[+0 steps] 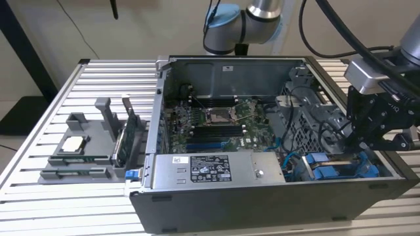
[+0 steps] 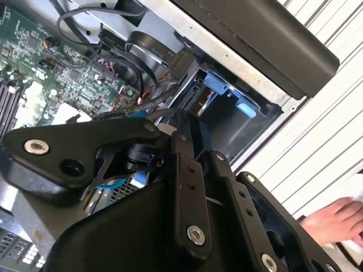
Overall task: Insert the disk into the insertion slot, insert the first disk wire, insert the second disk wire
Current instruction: 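Insert the first disk wire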
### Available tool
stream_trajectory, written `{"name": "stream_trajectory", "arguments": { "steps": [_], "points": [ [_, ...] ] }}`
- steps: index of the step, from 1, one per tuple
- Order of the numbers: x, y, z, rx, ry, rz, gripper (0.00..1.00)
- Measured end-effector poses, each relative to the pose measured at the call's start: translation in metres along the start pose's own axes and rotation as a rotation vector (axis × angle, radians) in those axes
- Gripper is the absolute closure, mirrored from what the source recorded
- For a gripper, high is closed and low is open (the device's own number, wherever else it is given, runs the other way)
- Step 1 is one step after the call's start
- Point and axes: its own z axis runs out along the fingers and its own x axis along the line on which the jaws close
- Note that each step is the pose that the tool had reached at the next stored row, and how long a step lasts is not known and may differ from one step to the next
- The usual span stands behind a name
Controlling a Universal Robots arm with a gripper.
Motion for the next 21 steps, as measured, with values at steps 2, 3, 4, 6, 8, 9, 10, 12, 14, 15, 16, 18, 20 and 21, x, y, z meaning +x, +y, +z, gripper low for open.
{"name": "stream_trajectory", "arguments": {
  "steps": [2,3,4,6,8,9,10,12,14,15,16,18,20,21],
  "points": [
    [0.0000,0.0000,0.0002,0.0000,0.0000,0.000,0.81],
    [0.0000,0.0001,0.0006,0.0000,0.0000,0.000,0.81],
    [0.0000,0.0001,0.0007,0.0000,0.0000,0.000,0.81],
    [0.0000,0.0001,0.0012,0.0000,-0.0003,0.000,0.81],
    [0.0001,0.0001,0.0023,0.0000,-0.0009,0.000,0.81],
    [0.0001,0.0001,0.0030,0.0001,-0.0017,0.000,0.81],
    [0.0001,0.0001,0.0036,0.0001,-0.0028,0.001,0.81],
    [0.0002,0.0001,0.0051,0.0003,-0.0057,0.001,0.81],
    [0.0003,0.0002,0.0066,0.0009,-0.0086,0.002,0.81],
    [0.0003,0.0002,0.0075,0.0019,-0.0099,0.002,0.81],
    [0.0003,0.0002,0.0084,0.0048,-0.0109,0.004,0.81],
    [0.0004,0.0002,0.0093,0.0066,-0.0129,0.006,0.81],
    [0.0005,0.0001,0.0103,0.0071,-0.0154,0.008,0.81],
    [0.0005,-0.0002,0.0108,0.0073,-0.0159,0.009,0.81]
  ]
}}
